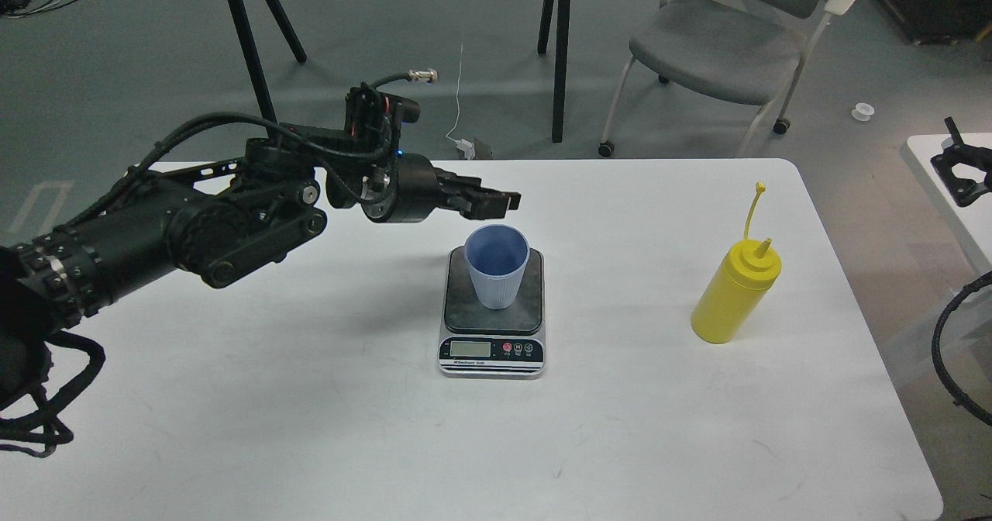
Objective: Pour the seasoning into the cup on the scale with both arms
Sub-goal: 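Release the cup and withdraw the left gripper upward, then move the right gripper to the yellow bottle and grasp it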
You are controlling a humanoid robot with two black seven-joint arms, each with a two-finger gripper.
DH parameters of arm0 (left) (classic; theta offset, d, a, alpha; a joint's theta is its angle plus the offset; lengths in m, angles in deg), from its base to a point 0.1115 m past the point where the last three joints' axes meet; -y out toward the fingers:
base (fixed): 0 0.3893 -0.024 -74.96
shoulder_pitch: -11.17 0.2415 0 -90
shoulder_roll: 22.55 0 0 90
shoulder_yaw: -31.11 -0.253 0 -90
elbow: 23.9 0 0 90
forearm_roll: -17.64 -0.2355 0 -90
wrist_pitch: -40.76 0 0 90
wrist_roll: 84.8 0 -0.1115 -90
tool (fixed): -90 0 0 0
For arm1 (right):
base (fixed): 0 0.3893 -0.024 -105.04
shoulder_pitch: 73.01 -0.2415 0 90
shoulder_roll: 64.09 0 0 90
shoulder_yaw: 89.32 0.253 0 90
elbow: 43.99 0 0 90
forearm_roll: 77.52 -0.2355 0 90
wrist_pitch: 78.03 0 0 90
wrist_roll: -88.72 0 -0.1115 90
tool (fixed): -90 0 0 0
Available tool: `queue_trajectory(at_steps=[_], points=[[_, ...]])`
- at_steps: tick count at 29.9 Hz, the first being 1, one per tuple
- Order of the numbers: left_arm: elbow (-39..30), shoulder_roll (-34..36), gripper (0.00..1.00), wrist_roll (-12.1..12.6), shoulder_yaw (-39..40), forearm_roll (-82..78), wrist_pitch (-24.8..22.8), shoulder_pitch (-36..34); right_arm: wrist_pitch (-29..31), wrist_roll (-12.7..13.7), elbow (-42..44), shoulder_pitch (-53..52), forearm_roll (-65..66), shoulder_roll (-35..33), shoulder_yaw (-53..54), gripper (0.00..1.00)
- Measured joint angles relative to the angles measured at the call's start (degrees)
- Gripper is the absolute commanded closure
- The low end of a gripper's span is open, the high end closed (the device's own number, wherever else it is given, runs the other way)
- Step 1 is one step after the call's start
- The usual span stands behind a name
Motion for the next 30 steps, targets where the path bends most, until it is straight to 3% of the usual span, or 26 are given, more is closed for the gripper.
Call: queue_trajectory(at_steps=[4,15,21,25,30], points=[[0.25,1.89,0.01,-0.37,2.35,18.45,0.26,0.69,0.00,-0.48,-4.20,6.10,-0.04,-1.33,4.26,0.01],[3.57,3.15,0.01,-0.70,9.34,65.87,-0.45,2.95,0.00,-1.07,-5.95,15.76,1.74,-3.75,4.76,0.01],[4.06,3.60,0.01,-2.87,20.75,79.74,-3.31,11.97,0.00,-0.95,-8.17,20.44,3.00,-3.85,2.05,0.01],[7.99,2.74,0.01,-2.92,28.70,85.07,-4.73,16.71,0.00,-0.80,-16.67,27.64,2.89,-2.19,1.34,0.01],[11.83,2.36,0.01,-2.82,31.64,89.20,-6.04,17.84,0.00,-0.77,-26.99,34.70,3.12,2.48,1.21,0.01]])
